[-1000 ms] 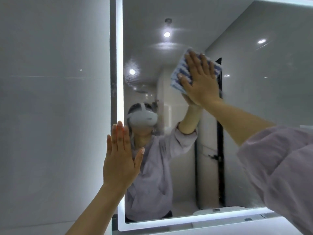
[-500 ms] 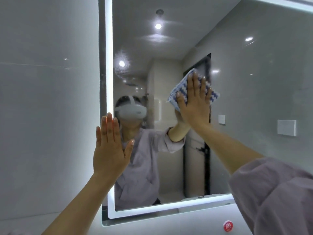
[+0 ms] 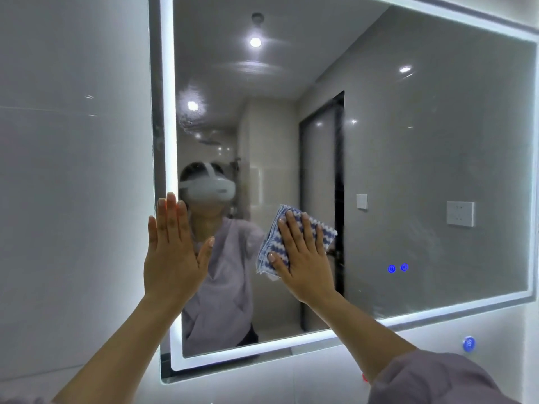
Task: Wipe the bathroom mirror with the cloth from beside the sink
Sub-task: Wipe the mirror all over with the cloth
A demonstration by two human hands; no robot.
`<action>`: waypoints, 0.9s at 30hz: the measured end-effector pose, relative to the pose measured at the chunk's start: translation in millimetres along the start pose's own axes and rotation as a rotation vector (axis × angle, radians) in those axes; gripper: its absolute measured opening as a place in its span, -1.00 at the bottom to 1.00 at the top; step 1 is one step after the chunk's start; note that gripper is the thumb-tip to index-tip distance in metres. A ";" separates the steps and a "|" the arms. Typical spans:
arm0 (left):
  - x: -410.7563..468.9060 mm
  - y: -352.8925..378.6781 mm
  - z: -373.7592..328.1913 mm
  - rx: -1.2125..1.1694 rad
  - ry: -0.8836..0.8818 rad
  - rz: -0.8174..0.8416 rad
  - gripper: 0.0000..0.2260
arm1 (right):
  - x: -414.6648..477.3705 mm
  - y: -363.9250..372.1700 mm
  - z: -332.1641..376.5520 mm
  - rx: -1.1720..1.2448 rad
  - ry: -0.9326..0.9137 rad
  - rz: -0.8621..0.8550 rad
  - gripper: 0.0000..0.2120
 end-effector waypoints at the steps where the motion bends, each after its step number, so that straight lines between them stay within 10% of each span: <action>1: -0.1 -0.5 -0.3 0.001 0.001 0.001 -0.26 | 0.3 -1.0 0.3 -0.001 0.004 0.004 -0.35; 27: -37.0 -29.4 -89.2 0.079 0.099 0.078 -0.36 | -4.6 -7.1 -62.6 -0.056 -0.154 0.085 -0.35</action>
Point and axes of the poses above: each hand's wrist, its own x-axis towards the middle knuckle, its own y-axis out of the palm, z = x × y, the point moved 7 cm from there along x, towards the middle knuckle, and after that the axes turned 15 degrees about z, right-handed, at the moved point
